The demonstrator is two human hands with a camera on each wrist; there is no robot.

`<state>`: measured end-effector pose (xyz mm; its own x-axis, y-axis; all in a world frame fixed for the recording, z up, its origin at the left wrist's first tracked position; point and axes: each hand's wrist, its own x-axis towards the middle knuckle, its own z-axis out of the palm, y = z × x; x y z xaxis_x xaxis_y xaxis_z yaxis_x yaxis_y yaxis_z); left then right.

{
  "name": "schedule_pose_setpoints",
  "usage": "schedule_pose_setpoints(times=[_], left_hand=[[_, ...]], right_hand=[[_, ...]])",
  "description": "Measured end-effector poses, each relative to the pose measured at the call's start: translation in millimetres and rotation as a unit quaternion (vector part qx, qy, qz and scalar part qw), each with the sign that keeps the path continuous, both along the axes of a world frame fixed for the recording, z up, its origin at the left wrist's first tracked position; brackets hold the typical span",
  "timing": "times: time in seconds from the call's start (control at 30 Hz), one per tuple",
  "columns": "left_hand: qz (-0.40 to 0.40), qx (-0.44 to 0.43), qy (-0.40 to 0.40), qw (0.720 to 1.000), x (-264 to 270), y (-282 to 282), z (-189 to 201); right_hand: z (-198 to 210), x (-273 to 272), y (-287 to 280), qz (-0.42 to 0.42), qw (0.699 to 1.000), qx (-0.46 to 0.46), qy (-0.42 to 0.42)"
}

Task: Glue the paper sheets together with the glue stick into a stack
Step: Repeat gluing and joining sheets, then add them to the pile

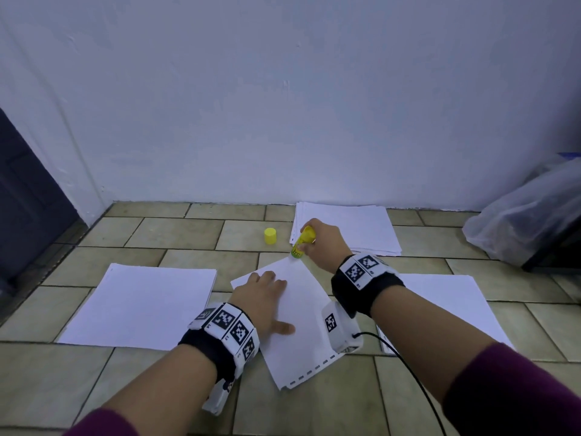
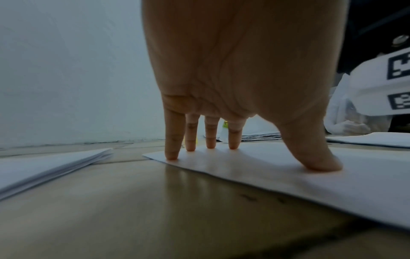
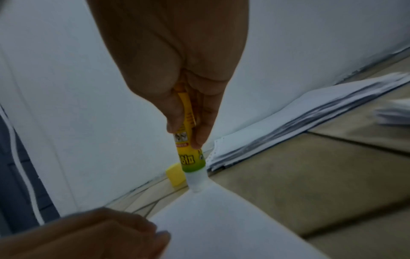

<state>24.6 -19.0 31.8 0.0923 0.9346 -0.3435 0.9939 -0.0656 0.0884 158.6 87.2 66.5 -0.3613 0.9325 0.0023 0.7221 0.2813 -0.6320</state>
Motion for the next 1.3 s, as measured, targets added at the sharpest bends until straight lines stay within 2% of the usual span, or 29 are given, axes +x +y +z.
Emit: schedule_pose_setpoints(times=[0.3,0.6,0.8,0.87,0.93,1.0,1.1,1.17,1.3], left_hand=[[-0.016,0.000,0.018,1.000,0,0,0],[-0.045,-0.029,0.064,0.997,-1,3,0],[-0.032,-0.019,0.042,0.998,-4,6,3],[-0.015,-0.012,0.047,0.999,-4,5,3],[-0.009,0.011,0.084,0.996,-4,2,6],[-0.017,0.039,0.107,0.993,-3,-1,7],[-0.067,0.053,0.030,0.996,-1,-5,4],[-0.099,0.034,-0.013,0.994,1,-6,2],[-0.089,0.015,0.021,0.996,2,-5,1]], right_hand=[[23,22,-30,0.125,0.976,0.012,-0.176],[30,69,-66,0.156,0.963,-0.036,-0.215],[40,73,-67,0.199,0.939,-0.063,-0.274],[43,77,-58,0.165,0.956,-0.112,-0.217],[43,81,-47,0.098,0.974,-0.168,-0.112],[41,84,-35,0.025,0.980,-0.200,-0.007],[38,84,-23,-0.057,0.971,-0.204,0.111],[33,83,-18,-0.088,0.970,-0.183,0.137],[23,77,-12,-0.117,0.976,-0.124,0.134]])
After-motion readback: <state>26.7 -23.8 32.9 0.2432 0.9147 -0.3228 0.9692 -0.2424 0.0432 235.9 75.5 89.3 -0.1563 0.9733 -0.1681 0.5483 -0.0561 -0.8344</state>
